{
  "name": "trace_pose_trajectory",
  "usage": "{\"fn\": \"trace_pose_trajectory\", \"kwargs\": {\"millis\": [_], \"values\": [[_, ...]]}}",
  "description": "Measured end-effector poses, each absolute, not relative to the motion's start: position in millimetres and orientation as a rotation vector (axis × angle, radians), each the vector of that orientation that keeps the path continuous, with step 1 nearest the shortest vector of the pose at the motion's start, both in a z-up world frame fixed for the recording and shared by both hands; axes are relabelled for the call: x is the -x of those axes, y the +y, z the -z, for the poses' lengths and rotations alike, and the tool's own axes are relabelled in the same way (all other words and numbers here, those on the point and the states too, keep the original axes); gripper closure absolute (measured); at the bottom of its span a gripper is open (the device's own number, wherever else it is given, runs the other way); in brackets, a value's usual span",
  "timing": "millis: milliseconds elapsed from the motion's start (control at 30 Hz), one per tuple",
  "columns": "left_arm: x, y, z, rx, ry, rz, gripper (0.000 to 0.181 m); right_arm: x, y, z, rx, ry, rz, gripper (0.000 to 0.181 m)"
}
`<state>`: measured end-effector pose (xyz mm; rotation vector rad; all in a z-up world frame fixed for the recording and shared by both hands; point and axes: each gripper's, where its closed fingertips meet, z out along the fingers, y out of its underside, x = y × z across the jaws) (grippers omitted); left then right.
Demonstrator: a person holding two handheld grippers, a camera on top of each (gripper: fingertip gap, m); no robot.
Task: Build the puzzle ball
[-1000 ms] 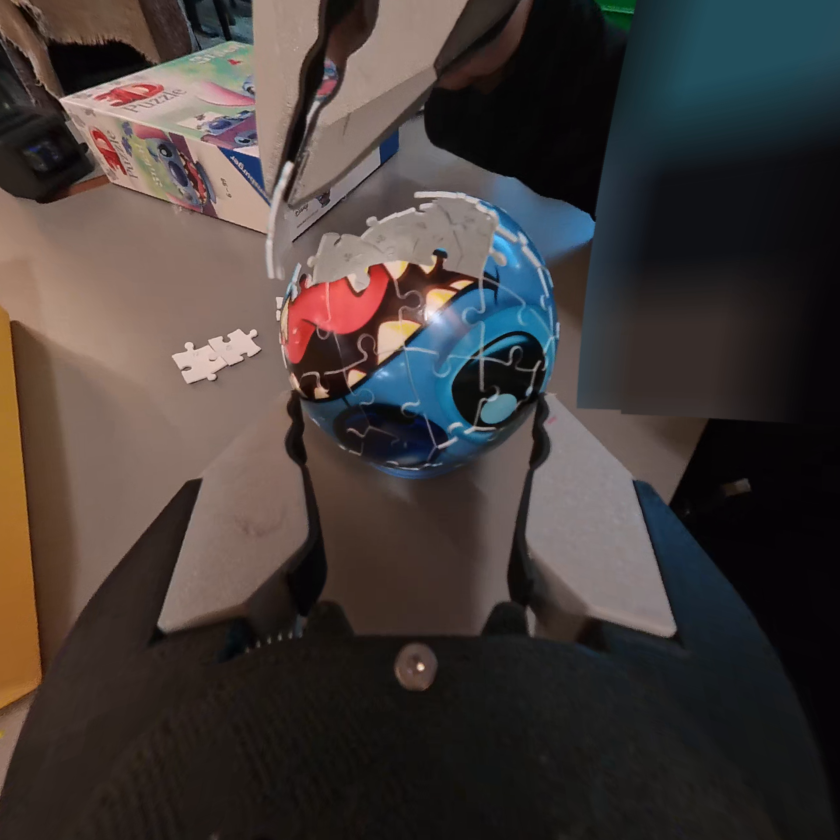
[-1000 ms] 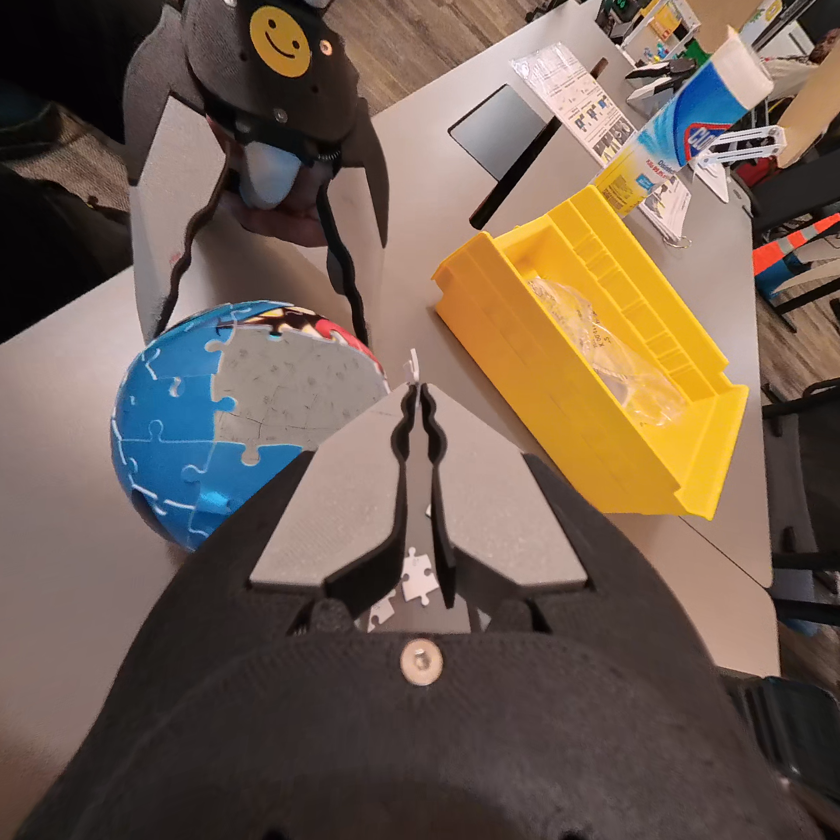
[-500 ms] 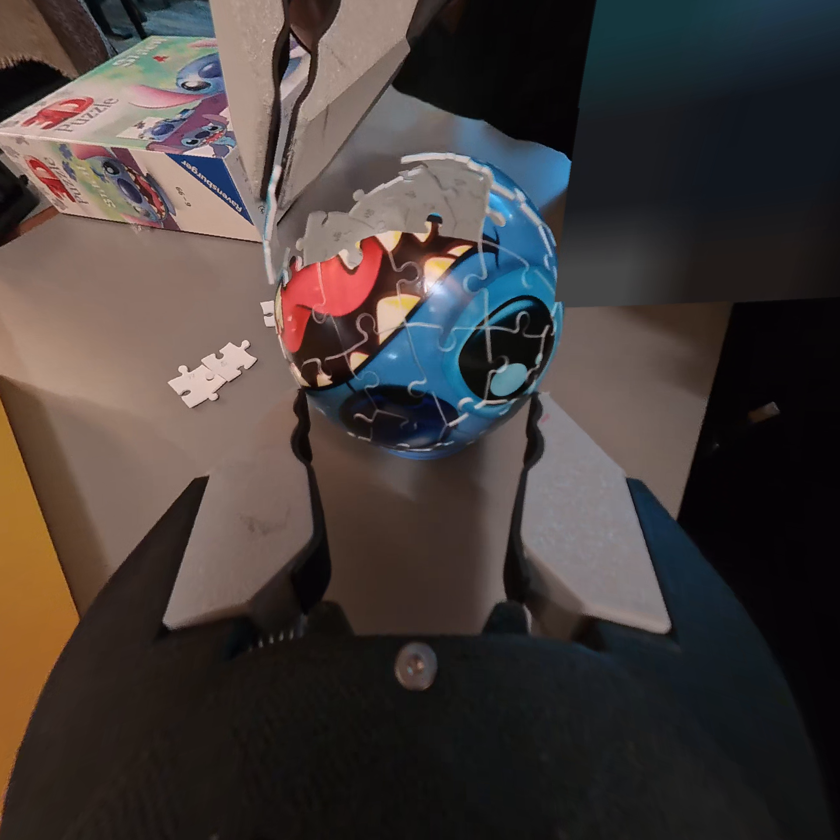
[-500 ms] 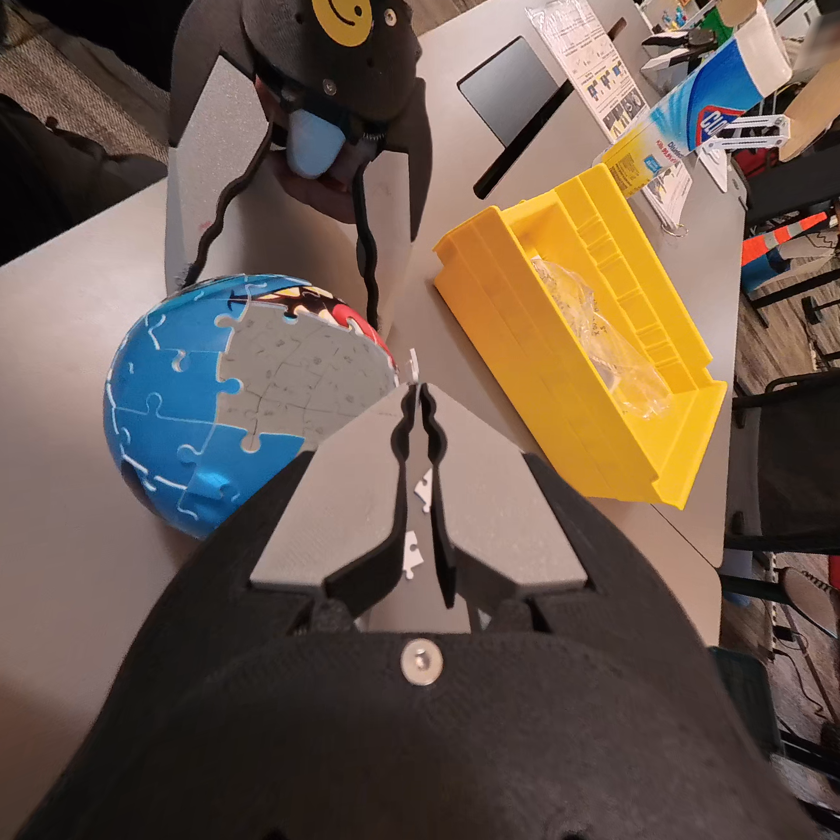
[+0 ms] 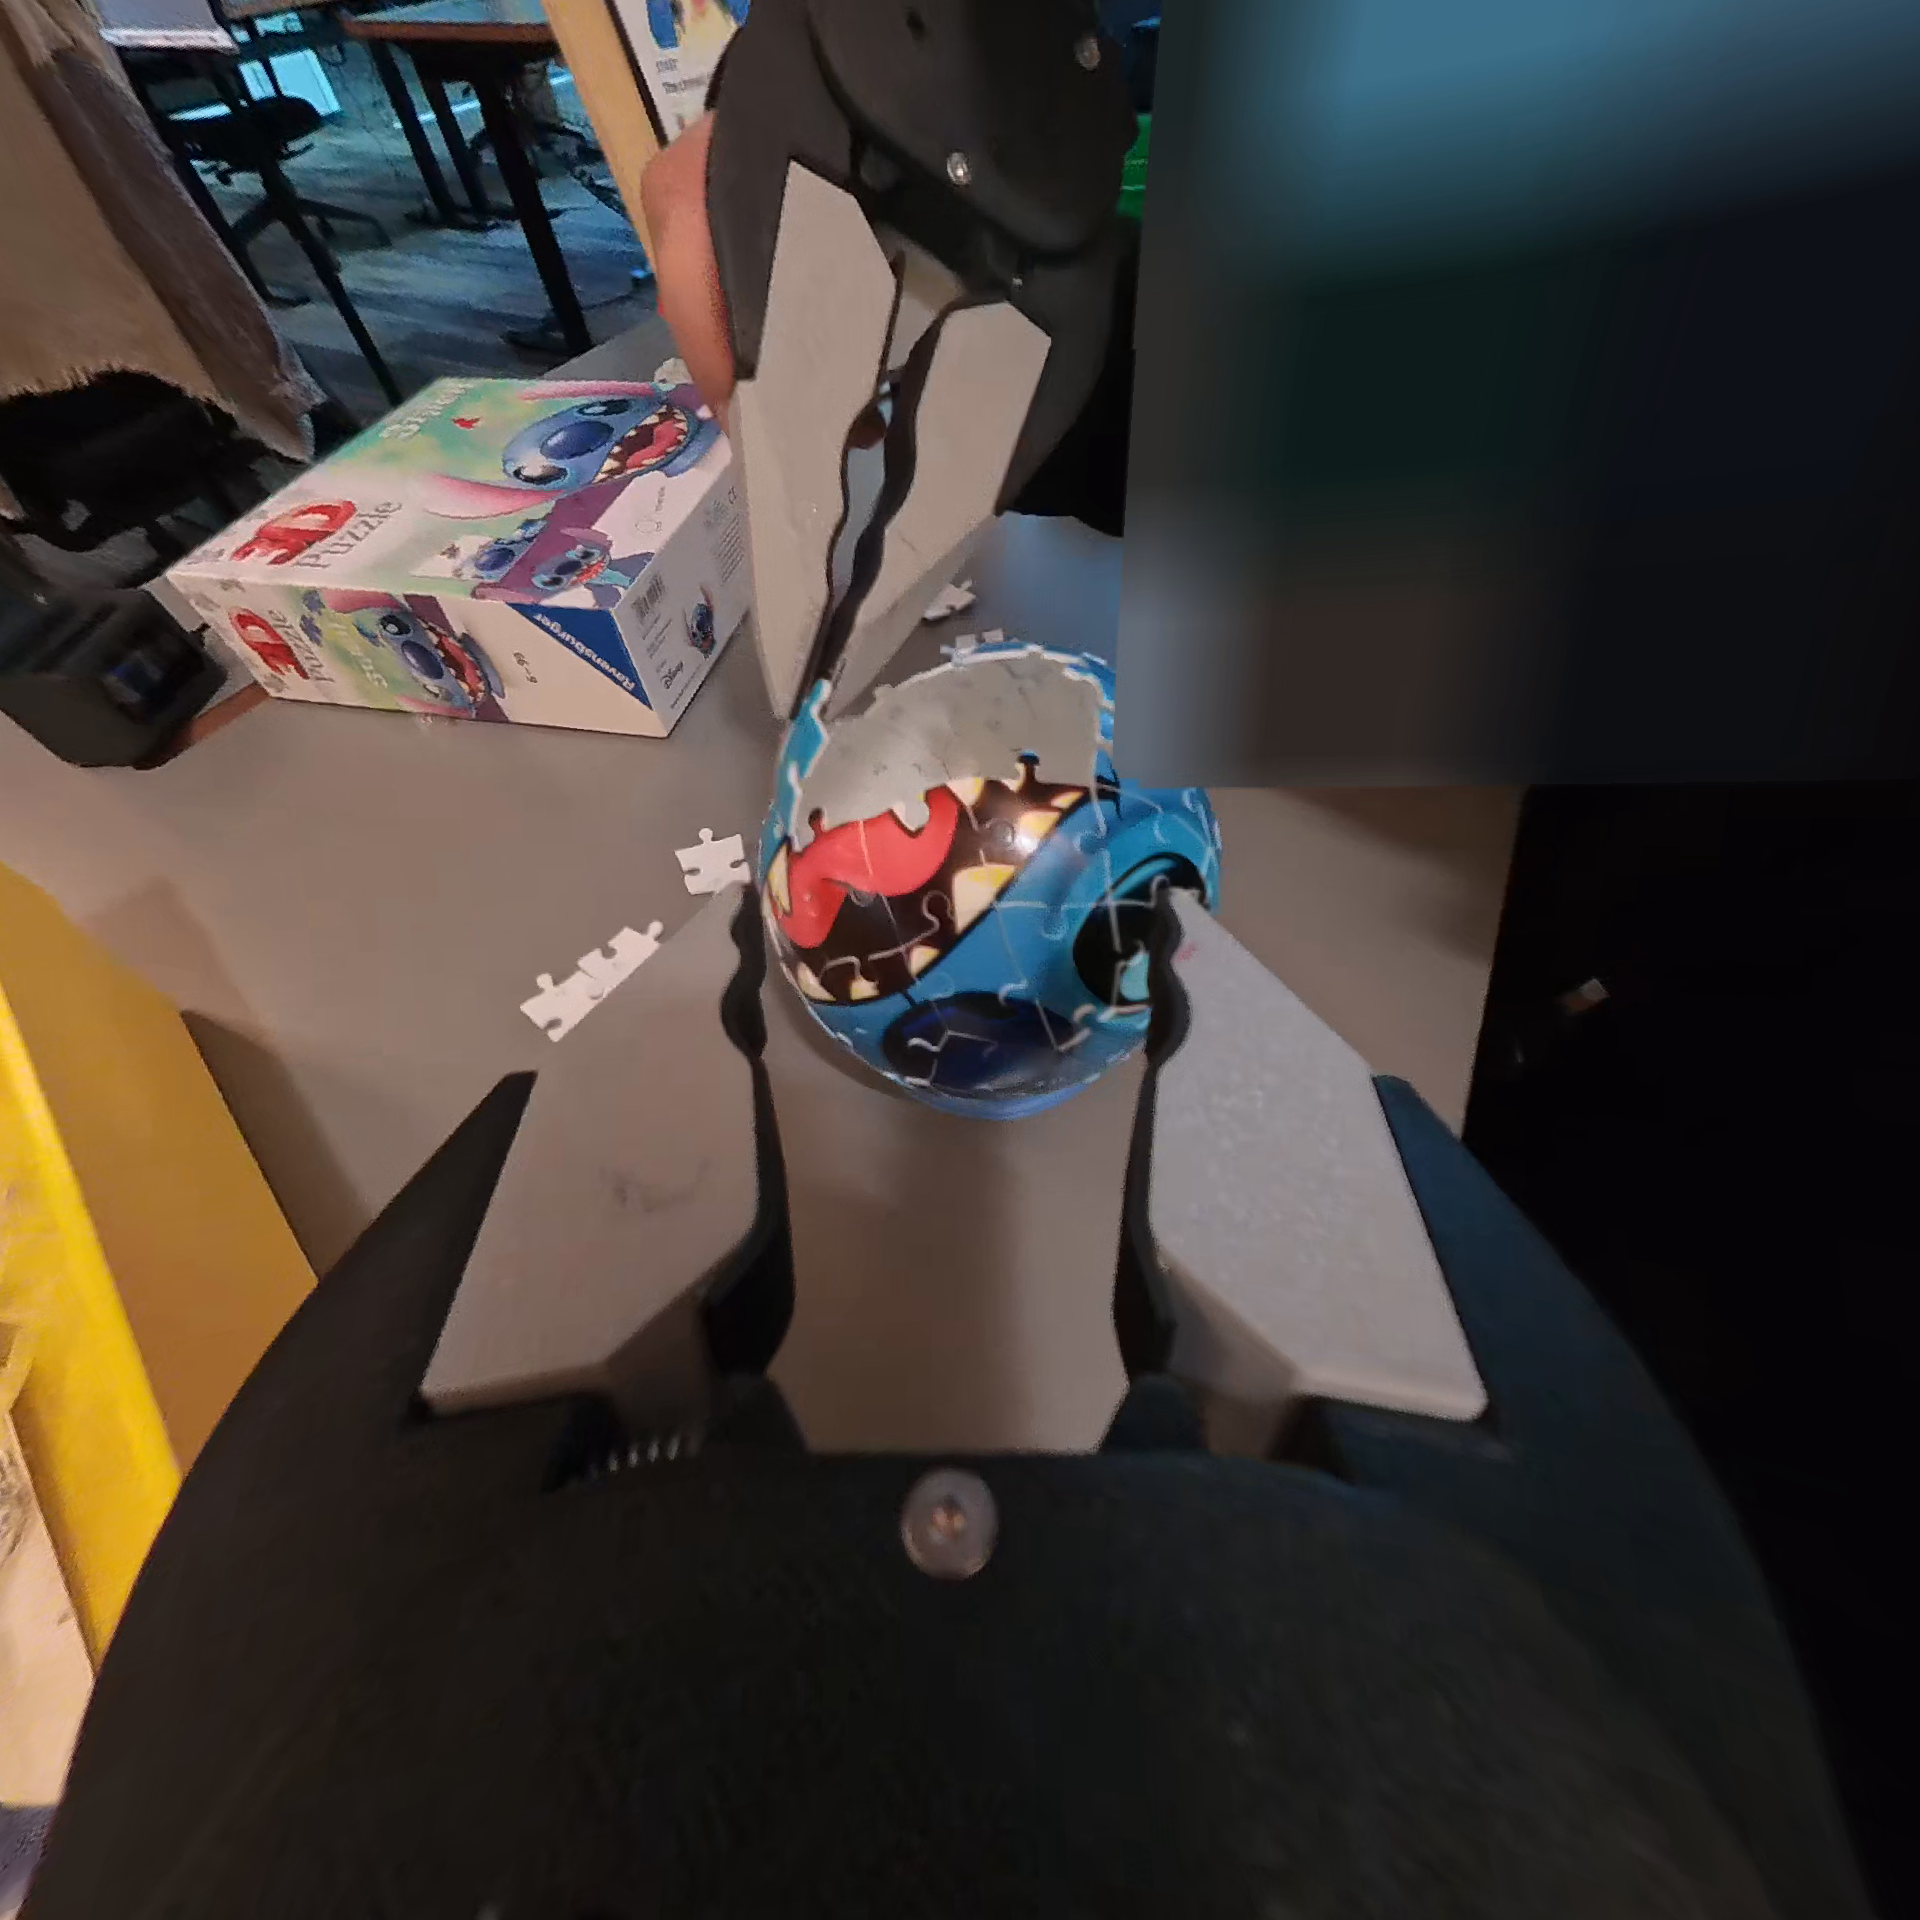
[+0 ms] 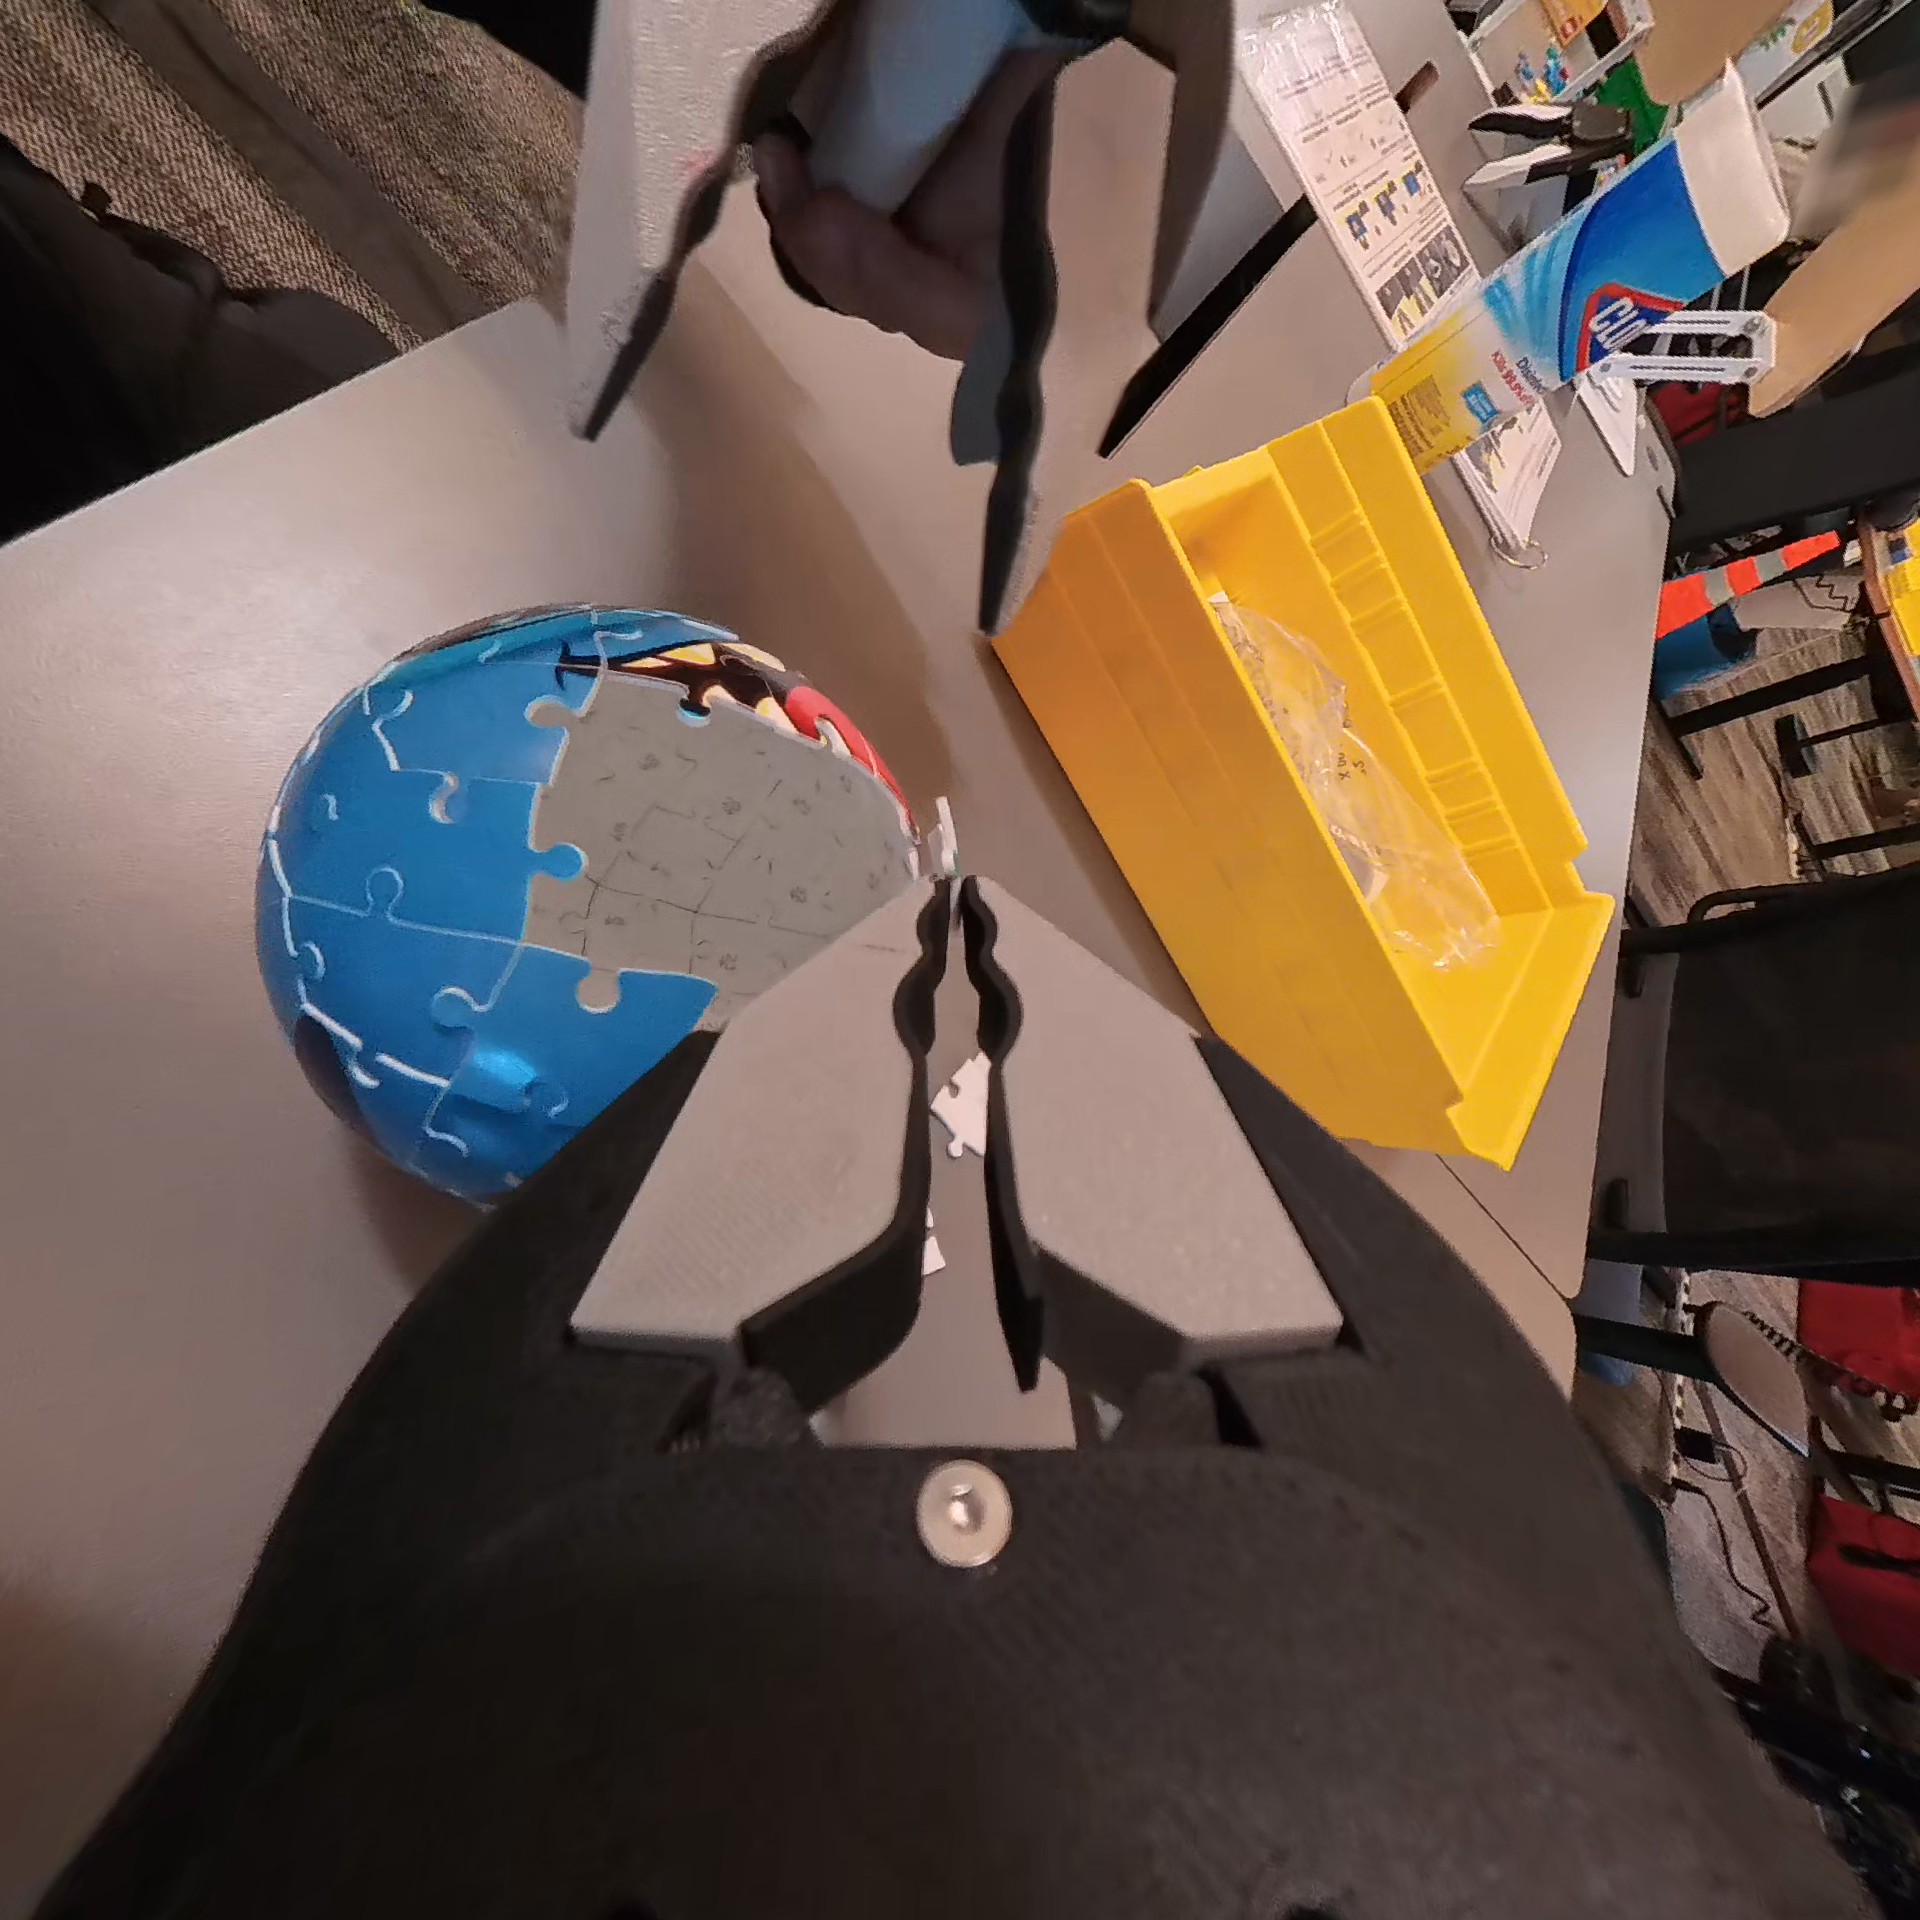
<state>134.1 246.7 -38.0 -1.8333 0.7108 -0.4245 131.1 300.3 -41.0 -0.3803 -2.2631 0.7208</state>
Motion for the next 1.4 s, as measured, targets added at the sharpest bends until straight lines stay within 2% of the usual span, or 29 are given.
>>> {"fn": "trace_pose_trajectory", "kwargs": {"millis": [433,1400], "values": [[-137.8,274.2,35.3,1.857,0.898,0.571,0.137,-130.4,299.5,46.2,0.371,-2.278,-0.704,0.181],[-144.9,274.2,48.8,1.922,1.065,0.757,0.133,-132.1,297.7,50.2,0.321,-2.303,-0.634,0.181]]}}
